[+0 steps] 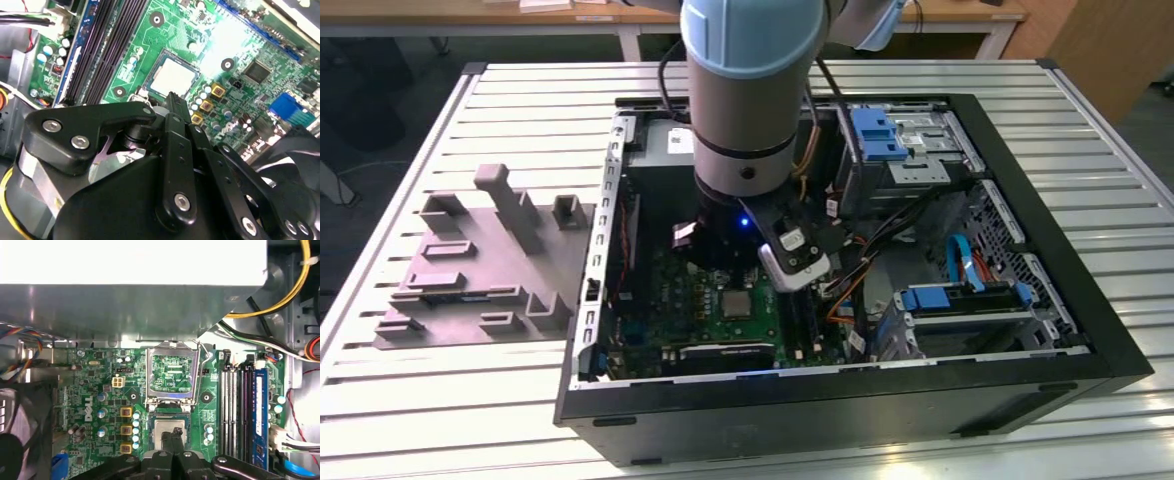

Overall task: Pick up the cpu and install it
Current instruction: 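Close the cpu cover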

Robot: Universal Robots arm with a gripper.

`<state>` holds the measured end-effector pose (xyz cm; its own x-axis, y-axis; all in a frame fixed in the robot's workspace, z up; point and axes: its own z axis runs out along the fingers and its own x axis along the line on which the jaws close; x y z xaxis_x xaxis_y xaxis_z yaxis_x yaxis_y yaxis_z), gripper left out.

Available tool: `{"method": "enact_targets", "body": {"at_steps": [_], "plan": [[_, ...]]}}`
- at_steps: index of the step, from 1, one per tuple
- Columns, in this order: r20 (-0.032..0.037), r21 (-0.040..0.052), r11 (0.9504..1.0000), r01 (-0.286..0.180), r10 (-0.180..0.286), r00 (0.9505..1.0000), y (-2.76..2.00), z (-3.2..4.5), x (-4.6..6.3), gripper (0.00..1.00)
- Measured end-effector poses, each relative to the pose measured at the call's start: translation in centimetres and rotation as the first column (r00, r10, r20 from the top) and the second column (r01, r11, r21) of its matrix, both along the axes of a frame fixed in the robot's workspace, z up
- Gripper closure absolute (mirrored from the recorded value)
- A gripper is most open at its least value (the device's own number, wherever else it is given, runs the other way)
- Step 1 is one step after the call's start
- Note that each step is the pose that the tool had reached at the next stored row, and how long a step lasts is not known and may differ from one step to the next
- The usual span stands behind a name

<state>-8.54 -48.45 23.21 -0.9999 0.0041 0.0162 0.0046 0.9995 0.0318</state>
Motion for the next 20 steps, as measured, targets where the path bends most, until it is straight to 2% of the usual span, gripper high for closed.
{"method": "enact_targets", "body": {"at_steps": [3,5,8,12,17,20], "plan": [[0.0003,0.0003,1.0000,-0.004,0.004,1.0000,0.02,0.01,0.00,0.89],[0.0002,0.0000,0.9994,-0.035,0.035,0.9994,0.02,0.00,-0.01,0.89],[0.0002,-0.0001,0.9959,-0.090,0.090,0.9959,0.02,-0.05,-0.01,0.89],[0.0002,0.0000,0.9868,-0.162,0.162,0.9868,0.02,-0.12,0.00,0.89],[0.0002,0.0000,0.9701,-0.243,0.243,0.9701,0.03,-0.20,0.02,0.89],[0.0001,0.0001,0.9694,-0.245,0.245,0.9694,0.20,-0.24,0.46,0.89]]}}
